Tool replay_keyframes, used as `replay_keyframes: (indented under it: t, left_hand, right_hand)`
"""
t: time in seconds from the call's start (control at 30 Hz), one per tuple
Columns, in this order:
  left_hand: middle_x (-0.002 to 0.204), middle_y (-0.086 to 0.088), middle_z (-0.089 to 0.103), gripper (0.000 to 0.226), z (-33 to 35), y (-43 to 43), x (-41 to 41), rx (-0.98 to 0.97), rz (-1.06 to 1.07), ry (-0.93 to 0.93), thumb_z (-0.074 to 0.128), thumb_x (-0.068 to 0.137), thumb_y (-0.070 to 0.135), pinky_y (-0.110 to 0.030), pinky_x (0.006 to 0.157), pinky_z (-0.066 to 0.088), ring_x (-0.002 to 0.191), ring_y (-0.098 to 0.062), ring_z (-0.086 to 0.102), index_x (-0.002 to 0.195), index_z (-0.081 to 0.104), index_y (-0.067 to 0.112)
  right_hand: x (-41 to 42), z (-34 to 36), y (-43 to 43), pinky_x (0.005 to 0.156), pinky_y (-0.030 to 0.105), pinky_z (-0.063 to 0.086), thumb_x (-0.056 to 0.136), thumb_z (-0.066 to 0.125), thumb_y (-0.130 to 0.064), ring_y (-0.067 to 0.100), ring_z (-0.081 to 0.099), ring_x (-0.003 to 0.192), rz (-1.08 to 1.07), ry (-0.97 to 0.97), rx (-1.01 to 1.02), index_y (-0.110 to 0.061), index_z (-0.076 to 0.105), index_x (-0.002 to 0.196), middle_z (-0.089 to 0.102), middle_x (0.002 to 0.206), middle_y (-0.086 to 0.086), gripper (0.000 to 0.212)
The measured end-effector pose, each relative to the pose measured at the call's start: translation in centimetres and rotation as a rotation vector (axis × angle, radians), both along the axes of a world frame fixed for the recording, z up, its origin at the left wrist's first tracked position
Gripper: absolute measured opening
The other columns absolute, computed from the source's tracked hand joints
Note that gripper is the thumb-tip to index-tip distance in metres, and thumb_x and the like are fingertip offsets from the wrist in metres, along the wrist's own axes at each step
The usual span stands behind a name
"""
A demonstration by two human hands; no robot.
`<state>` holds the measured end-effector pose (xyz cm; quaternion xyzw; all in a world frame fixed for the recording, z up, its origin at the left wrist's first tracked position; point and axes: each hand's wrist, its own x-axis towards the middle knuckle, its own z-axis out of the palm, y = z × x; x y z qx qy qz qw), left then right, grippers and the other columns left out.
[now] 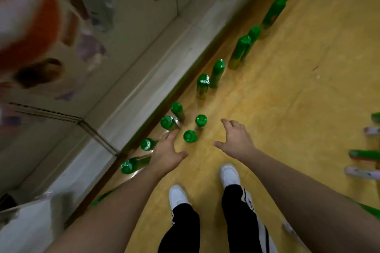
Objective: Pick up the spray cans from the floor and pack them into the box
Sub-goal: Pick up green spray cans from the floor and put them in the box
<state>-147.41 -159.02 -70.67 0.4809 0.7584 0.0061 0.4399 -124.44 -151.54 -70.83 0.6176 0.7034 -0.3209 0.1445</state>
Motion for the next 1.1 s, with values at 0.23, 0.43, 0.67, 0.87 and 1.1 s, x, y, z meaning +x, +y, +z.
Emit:
replay_keyframes:
  t: [0.23,0.43,0.67,0.87,1.1]
  left_hand:
    - [0.155,0.000,0.042,0.113,-16.4,-0.8,1.2,0.018,0.173,-0.007,0.092,0.064,0.044,-0.045,0.113,0.040,0.140,-0.021,0.042,0.156,0.028,0.030]
    - [0.160,0.005,0.036,0.125,-27.8,-1.4,2.3,0.082,0.265,-0.067,0.098,0.054,0.036,-0.052,0.112,0.040,0.146,-0.023,0.034,0.155,0.025,0.036]
    - [0.151,0.008,0.048,0.128,-35.2,-0.7,2.5,0.261,0.358,-0.133,0.101,0.043,0.036,-0.035,0.110,0.038,0.139,-0.015,0.042,0.152,0.033,0.034]
    - [0.134,0.028,0.053,0.109,-36.5,0.6,3.4,0.328,0.372,-0.261,0.100,0.045,0.038,-0.001,0.095,0.031,0.121,0.016,0.045,0.140,0.047,0.037]
    - [0.084,0.040,0.058,0.078,-33.6,2.2,4.4,0.328,0.404,-0.166,0.099,0.044,0.044,0.008,0.074,0.030,0.092,0.035,0.043,0.108,0.054,0.040]
  right_hand:
    - [1.2,-16.7,3.3,0.108,0.039,0.040,0.078,0.082,-0.048,0.030,0.043,0.137,-0.232,0.239,-0.053,-0.023,0.034,0.154,0.049,0.147,0.010,0.093]
    - [1.0,-27.9,4.0,0.109,0.040,0.044,0.068,0.091,-0.042,0.023,0.047,0.137,-0.244,0.365,-0.034,-0.027,0.036,0.153,0.050,0.149,0.003,0.103]
    - [-1.8,-34.0,4.1,0.114,0.032,0.038,0.056,0.093,-0.048,0.013,0.042,0.140,-0.279,0.574,0.057,-0.023,0.033,0.154,0.048,0.152,-0.003,0.117]
    - [-4.0,-35.6,4.8,0.092,0.023,0.051,0.060,0.097,-0.037,0.008,0.064,0.106,-0.352,0.667,0.156,-0.025,0.059,0.126,0.070,0.112,-0.009,0.077]
    - [-2.7,-33.5,4.9,0.082,0.023,0.054,0.060,0.096,-0.036,0.011,0.068,0.093,-0.407,0.622,0.197,-0.019,0.064,0.117,0.073,0.098,-0.007,0.067]
